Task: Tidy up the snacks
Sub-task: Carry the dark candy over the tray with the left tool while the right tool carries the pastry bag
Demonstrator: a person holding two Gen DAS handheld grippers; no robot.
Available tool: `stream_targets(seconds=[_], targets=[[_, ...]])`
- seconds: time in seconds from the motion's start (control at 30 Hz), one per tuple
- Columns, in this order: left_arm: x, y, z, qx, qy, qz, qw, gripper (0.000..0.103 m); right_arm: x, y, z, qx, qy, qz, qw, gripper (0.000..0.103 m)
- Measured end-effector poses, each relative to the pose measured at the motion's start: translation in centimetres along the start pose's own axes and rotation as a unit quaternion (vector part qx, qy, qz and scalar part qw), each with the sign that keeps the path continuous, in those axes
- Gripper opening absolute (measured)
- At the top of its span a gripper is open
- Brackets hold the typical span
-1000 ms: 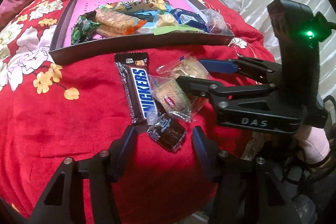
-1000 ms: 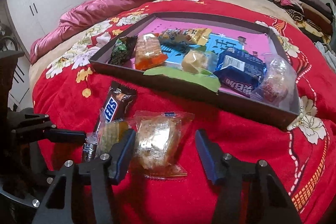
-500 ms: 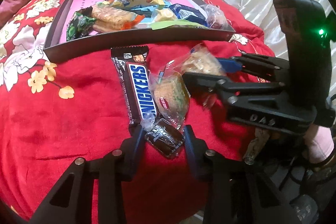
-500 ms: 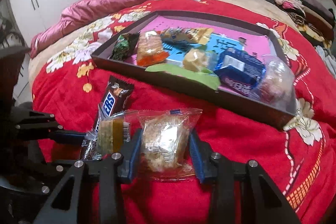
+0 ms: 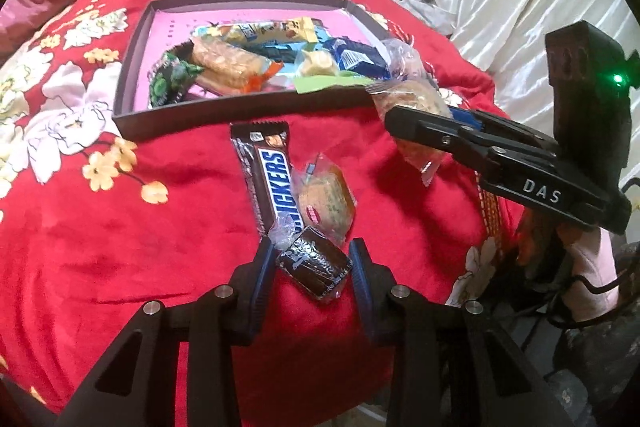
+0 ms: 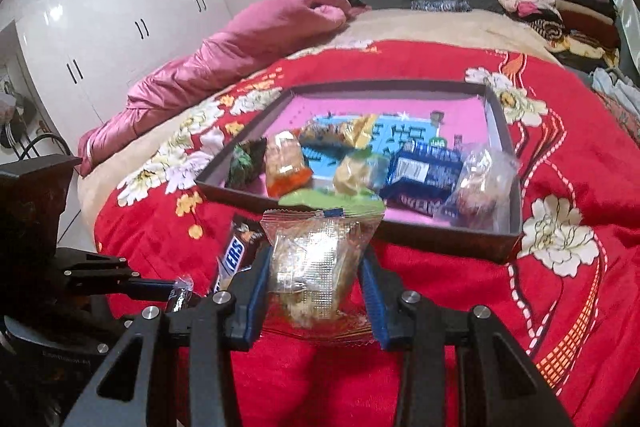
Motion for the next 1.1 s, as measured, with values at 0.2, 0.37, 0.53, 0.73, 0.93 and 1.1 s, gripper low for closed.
stream_targets(seconds=[0.2, 0.37, 0.53, 0.73, 0.93, 1.1], targets=[[-0.3, -1.0, -0.7, -0.006, -0.012, 0.012, 0.9998, 0.038, -0.1, -0.2, -0.2, -0.006, -0.004, 0.007, 1.0, 0.042], [-0.9, -1.8, -0.7, -0.011, -0.015, 0.025, 0.9995, 0.038, -0.2, -0.3, -0.6, -0.008, -0.013, 0.014, 1.0, 0.042], [-1.7, -2.6, -0.9, -0.021, -0.018, 0.04, 0.9988, 0.038, -0.5, -0.6, -1.1, -0.011, -0.024, 0.027, 0.999, 0.042], [-2.7, -3.5, -1.1, -0.031, -0.023, 0.053, 0.9979, 0.038, -0.9, -1.2, -1.3, -0.014, -0.03, 0.047, 0.998, 0.042], [-3.3, -3.7, -1.2, -0.035, -0.025, 0.058, 0.9974, 0.038, -1.3, -2.0, -1.1, -0.014, -0.026, 0.065, 0.997, 0.042], [-3.7, -3.8, -1.2, -0.037, -0.025, 0.062, 0.9971, 0.038, -1.6, -2.6, -0.5, -0.011, -0.017, 0.081, 0.997, 0.042]])
Point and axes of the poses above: each gripper's, at about its wrist camera, not at the fingertips, and y roughly the way its jaws point, z to its right, x to its underside, the point moved 1 cm from there along y, roughly the way its jaws point, and after that the axes turned 2 degrees about x, right-handed, at the moved point
